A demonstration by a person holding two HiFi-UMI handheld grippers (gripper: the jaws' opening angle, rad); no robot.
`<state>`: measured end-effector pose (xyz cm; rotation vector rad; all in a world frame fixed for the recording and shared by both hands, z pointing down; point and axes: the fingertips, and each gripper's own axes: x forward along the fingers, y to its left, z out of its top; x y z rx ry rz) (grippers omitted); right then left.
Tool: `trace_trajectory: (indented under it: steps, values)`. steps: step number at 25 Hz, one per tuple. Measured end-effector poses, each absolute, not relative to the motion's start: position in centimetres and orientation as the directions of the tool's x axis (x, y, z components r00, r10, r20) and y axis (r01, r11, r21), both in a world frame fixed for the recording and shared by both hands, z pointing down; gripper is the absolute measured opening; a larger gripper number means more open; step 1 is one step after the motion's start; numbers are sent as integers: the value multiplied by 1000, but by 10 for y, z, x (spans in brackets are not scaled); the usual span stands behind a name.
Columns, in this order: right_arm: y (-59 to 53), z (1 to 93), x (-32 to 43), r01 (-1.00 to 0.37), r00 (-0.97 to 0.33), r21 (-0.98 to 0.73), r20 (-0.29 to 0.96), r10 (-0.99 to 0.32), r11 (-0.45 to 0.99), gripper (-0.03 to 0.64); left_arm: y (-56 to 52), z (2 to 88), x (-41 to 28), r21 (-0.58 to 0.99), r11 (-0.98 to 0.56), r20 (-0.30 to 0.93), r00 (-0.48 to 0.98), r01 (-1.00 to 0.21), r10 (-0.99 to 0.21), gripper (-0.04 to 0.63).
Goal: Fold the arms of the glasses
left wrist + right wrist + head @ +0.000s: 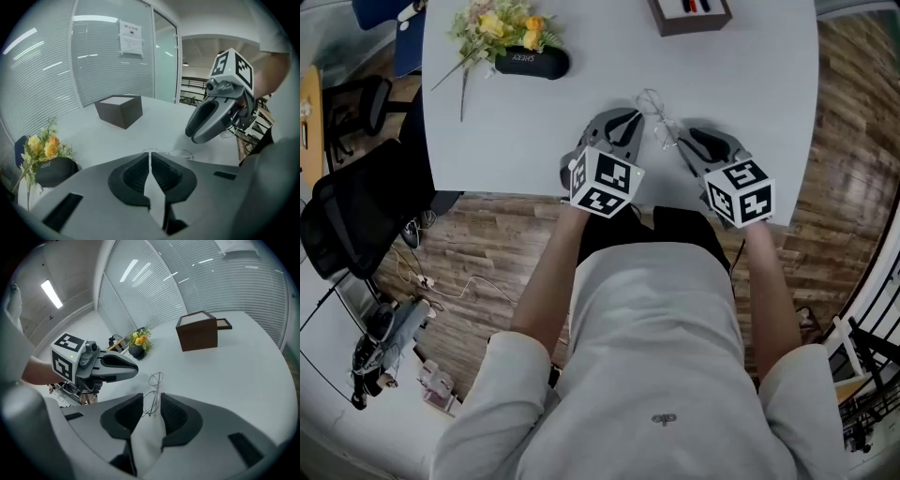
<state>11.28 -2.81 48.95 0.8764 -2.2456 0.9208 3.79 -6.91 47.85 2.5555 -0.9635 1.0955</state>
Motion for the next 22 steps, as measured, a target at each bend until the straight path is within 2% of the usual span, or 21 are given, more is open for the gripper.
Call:
trace_trajectory:
  steps: [9, 22]
  values:
    - [-27, 455, 120, -828, -541, -326, 683, -492, 457, 115, -65, 442, 29, -39, -813, 665, 592, -581, -455, 29]
    - [-22, 393, 115, -941, -337, -205, 624, -705, 269, 97, -70, 383, 5, -21, -888, 559, 731, -460, -392, 27]
